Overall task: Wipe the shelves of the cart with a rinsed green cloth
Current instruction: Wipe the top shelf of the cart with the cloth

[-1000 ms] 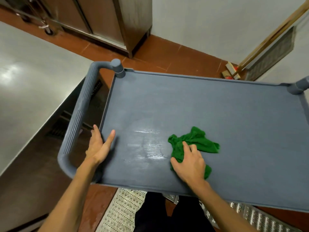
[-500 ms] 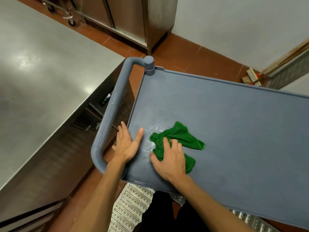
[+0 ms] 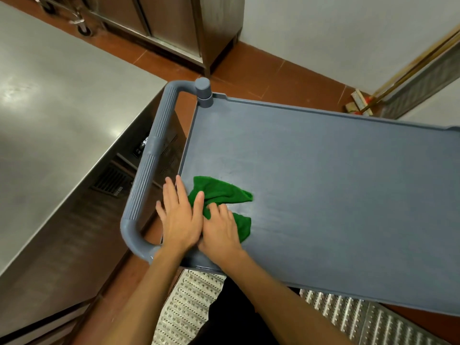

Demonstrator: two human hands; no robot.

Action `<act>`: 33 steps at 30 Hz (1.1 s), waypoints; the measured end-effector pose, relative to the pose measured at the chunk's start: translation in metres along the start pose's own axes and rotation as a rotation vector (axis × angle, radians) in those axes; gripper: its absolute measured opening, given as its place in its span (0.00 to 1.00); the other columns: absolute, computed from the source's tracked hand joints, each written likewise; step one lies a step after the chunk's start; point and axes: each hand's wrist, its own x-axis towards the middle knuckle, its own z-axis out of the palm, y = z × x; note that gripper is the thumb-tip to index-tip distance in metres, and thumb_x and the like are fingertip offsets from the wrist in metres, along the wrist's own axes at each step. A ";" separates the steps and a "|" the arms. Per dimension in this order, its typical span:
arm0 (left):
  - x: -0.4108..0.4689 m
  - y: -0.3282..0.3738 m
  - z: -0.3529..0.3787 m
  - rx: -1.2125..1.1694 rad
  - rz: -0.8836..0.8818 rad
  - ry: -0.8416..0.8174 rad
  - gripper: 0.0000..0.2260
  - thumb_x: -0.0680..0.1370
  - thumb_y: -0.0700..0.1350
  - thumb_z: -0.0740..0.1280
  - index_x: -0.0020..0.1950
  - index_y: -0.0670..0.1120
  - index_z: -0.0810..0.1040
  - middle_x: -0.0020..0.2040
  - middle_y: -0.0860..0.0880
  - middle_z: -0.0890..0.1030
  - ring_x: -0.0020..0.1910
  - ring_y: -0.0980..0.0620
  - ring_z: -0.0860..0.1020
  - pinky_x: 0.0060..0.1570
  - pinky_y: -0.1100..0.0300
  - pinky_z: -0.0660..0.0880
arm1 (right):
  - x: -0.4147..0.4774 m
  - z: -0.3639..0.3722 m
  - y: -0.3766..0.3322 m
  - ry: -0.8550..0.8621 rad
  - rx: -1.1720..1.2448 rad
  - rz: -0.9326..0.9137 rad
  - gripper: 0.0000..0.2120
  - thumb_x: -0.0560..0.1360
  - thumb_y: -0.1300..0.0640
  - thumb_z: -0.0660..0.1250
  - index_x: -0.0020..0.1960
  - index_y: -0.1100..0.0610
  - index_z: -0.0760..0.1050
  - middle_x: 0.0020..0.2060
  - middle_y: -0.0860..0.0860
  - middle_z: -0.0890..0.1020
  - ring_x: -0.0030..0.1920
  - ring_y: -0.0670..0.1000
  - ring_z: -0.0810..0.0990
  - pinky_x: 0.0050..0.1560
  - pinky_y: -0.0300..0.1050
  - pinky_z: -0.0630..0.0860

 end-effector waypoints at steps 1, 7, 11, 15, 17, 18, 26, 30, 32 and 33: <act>-0.012 0.001 0.002 -0.023 0.051 0.022 0.35 0.82 0.66 0.45 0.84 0.48 0.45 0.84 0.47 0.45 0.83 0.51 0.43 0.78 0.45 0.40 | -0.001 0.000 0.001 0.016 0.011 0.000 0.23 0.69 0.49 0.72 0.63 0.51 0.77 0.49 0.55 0.77 0.48 0.56 0.74 0.49 0.51 0.75; -0.026 -0.008 0.017 0.067 0.010 -0.030 0.40 0.77 0.70 0.38 0.84 0.48 0.48 0.84 0.47 0.49 0.83 0.53 0.44 0.79 0.46 0.41 | -0.017 -0.009 0.032 0.059 0.048 0.010 0.24 0.62 0.49 0.79 0.58 0.48 0.80 0.46 0.55 0.77 0.45 0.57 0.76 0.46 0.50 0.76; -0.025 -0.011 0.022 0.085 0.004 -0.023 0.41 0.77 0.70 0.41 0.84 0.48 0.50 0.84 0.48 0.51 0.83 0.52 0.46 0.79 0.44 0.44 | -0.039 -0.020 0.086 0.107 0.042 0.080 0.26 0.59 0.47 0.81 0.56 0.46 0.80 0.46 0.54 0.77 0.44 0.56 0.76 0.43 0.46 0.75; -0.023 -0.012 0.024 0.066 -0.038 0.004 0.40 0.79 0.69 0.45 0.83 0.43 0.53 0.84 0.46 0.54 0.83 0.50 0.49 0.79 0.43 0.47 | -0.061 -0.037 0.139 0.140 0.028 0.153 0.27 0.57 0.49 0.82 0.55 0.46 0.82 0.45 0.55 0.77 0.43 0.56 0.76 0.41 0.46 0.74; -0.021 -0.013 0.026 0.075 -0.047 0.008 0.40 0.79 0.68 0.46 0.83 0.42 0.53 0.84 0.45 0.55 0.83 0.49 0.50 0.79 0.43 0.47 | -0.074 -0.045 0.165 0.163 0.027 0.196 0.27 0.55 0.50 0.83 0.54 0.46 0.83 0.44 0.54 0.78 0.42 0.56 0.77 0.40 0.46 0.75; -0.021 -0.014 0.028 0.084 -0.048 0.015 0.40 0.79 0.68 0.46 0.83 0.42 0.54 0.83 0.44 0.55 0.83 0.48 0.51 0.79 0.42 0.48 | -0.080 -0.050 0.178 0.176 0.020 0.215 0.27 0.55 0.51 0.83 0.53 0.46 0.83 0.44 0.54 0.78 0.42 0.56 0.77 0.40 0.45 0.75; -0.038 0.040 0.056 0.190 -0.018 -0.011 0.46 0.74 0.73 0.43 0.82 0.44 0.59 0.83 0.43 0.55 0.83 0.44 0.51 0.79 0.37 0.48 | -0.122 -0.069 0.247 0.256 0.035 0.317 0.25 0.60 0.53 0.81 0.56 0.47 0.82 0.45 0.54 0.77 0.45 0.57 0.77 0.40 0.47 0.75; -0.074 0.113 0.105 0.175 0.176 -0.162 0.54 0.68 0.82 0.48 0.83 0.46 0.57 0.84 0.42 0.52 0.83 0.46 0.50 0.79 0.39 0.49 | -0.131 -0.073 0.260 0.262 0.049 0.310 0.25 0.62 0.53 0.80 0.59 0.48 0.81 0.46 0.55 0.78 0.46 0.57 0.77 0.43 0.49 0.76; -0.094 0.142 0.129 0.213 0.206 -0.261 0.63 0.60 0.86 0.55 0.84 0.48 0.49 0.84 0.42 0.46 0.83 0.46 0.45 0.78 0.42 0.47 | -0.135 -0.076 0.267 0.263 0.055 0.316 0.25 0.63 0.53 0.79 0.60 0.48 0.81 0.47 0.55 0.78 0.47 0.58 0.77 0.45 0.50 0.77; -0.103 0.151 0.139 0.263 0.202 -0.318 0.68 0.55 0.87 0.58 0.84 0.50 0.43 0.84 0.42 0.42 0.83 0.45 0.42 0.78 0.43 0.46 | -0.137 -0.077 0.272 0.262 0.058 0.322 0.26 0.63 0.53 0.79 0.60 0.48 0.80 0.48 0.55 0.78 0.48 0.58 0.77 0.46 0.50 0.76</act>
